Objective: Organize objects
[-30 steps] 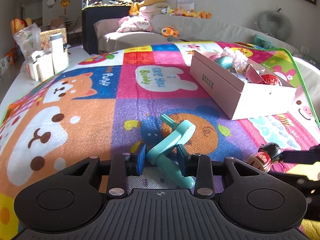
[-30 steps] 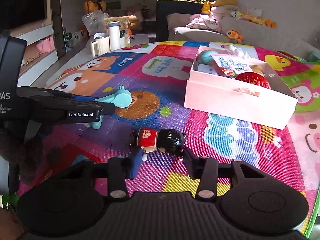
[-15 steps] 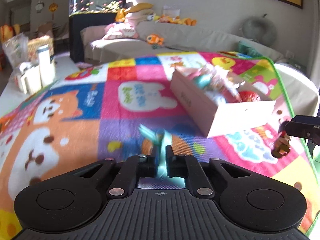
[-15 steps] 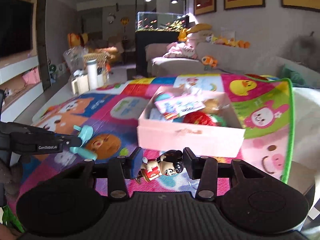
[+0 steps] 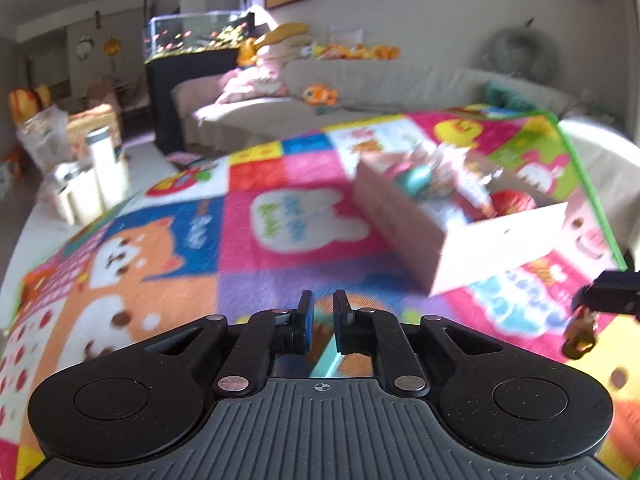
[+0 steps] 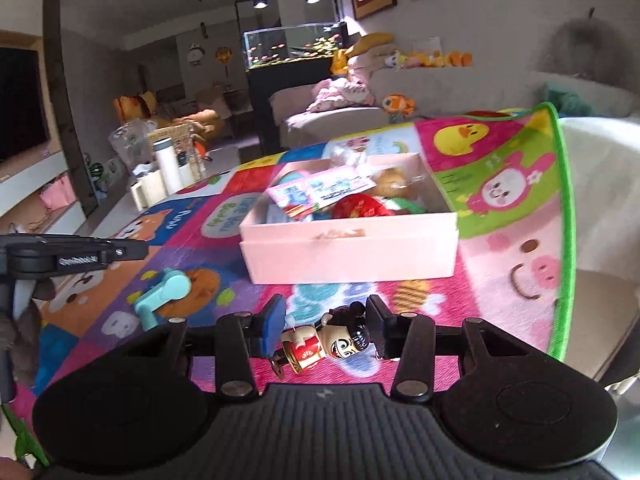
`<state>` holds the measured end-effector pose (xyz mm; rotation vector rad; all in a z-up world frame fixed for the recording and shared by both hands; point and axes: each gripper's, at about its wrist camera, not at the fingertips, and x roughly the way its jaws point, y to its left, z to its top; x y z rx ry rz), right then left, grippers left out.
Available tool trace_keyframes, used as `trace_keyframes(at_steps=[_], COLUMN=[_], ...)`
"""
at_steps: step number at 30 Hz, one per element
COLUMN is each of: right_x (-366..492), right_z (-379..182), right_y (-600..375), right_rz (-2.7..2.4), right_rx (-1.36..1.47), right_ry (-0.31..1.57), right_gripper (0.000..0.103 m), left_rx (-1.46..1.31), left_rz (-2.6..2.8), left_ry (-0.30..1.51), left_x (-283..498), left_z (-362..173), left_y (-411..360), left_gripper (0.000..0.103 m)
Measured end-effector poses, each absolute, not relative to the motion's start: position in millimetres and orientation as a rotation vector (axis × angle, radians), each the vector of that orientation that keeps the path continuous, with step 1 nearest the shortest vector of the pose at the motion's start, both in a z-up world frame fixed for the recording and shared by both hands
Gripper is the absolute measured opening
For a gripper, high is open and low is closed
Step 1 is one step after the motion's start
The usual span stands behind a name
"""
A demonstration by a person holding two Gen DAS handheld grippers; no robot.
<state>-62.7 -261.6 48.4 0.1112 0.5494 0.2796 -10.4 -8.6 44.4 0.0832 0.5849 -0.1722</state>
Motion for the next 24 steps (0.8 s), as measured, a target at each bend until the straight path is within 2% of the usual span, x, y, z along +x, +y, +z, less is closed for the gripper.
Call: trace_keyframes(at_steps=[5,9,12,17,20,24], right_x=[-58,-59,-63,-66,-71,-80], right_z=[41,32,29,24,19,18], right_y=[-249,-240,-237,-235,-231,-227], right_rz=[0.341,0.302,0.293,0.285,0.302,0.277], right_rx=[0.106,0.032,-0.009,-0.039,-0.063,-0.082], right_ry=[0.577,0.595,0.601,0.619,0.638,0.620], right_gripper=[0.044,0.057,0.066,0.069,0.071,0.078], left_rx=[0.050,0.075,0.124,0.095,0.072,0.065], left_rz=[-0.201,-0.231,-0.243,-0.248,-0.243,-0.245], left_ry=[0.693,0.660,0.738,0.732,0.713,0.680], left_x=[-7,2,17,23,15,3], left_z=[23,20,11,9,6,3], left_y=[0,-11,-24,-23,-16,-11], left_gripper=[0.016,0.019,0.028,0.027,0.017,0.016])
